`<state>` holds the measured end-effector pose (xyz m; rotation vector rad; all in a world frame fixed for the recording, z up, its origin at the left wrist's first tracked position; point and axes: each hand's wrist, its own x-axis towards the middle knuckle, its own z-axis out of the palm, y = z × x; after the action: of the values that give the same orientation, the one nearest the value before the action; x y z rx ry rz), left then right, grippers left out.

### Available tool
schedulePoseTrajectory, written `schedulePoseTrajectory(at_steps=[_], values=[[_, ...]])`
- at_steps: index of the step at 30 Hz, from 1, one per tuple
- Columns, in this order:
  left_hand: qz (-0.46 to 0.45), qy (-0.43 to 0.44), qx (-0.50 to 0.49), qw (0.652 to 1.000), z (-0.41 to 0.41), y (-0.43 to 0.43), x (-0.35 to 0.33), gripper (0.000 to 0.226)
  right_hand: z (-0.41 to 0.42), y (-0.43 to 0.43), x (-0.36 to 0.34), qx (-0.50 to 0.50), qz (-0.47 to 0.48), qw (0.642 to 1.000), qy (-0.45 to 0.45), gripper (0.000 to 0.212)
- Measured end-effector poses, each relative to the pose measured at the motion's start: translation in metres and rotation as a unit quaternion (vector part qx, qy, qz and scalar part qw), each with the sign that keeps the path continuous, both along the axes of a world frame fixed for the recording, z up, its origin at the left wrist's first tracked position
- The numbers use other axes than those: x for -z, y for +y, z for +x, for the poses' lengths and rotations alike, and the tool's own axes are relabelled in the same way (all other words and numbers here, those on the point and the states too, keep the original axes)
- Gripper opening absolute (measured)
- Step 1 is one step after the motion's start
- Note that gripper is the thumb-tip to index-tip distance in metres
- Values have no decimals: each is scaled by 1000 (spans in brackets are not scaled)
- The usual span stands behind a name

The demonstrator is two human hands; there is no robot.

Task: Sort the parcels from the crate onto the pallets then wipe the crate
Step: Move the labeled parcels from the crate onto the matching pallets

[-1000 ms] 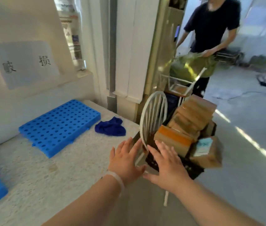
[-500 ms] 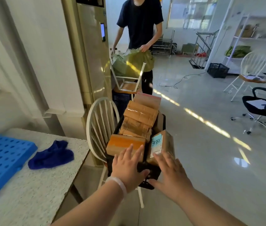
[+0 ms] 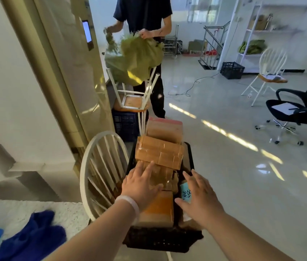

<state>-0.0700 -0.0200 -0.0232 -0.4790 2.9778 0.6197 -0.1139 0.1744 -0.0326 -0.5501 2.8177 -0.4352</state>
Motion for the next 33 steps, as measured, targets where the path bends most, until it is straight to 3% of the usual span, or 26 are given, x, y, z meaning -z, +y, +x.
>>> schedulePoseTrajectory(at_steps=[4, 15, 24, 33], values=[[36, -13, -8, 999, -33, -14, 7, 79, -29, -12, 6, 16, 5, 999, -29, 91], [78, -37, -87, 992, -142, -53, 3, 80, -172, -57, 11, 59, -95, 986, -121, 88], [240, -59, -192, 950, -184, -66, 26, 92, -230, -83, 47, 153, -148, 933, -290, 80], [256, 48, -252, 932, -160, -61, 14, 76, -210, -81, 22, 145, -219, 938, -227, 72]])
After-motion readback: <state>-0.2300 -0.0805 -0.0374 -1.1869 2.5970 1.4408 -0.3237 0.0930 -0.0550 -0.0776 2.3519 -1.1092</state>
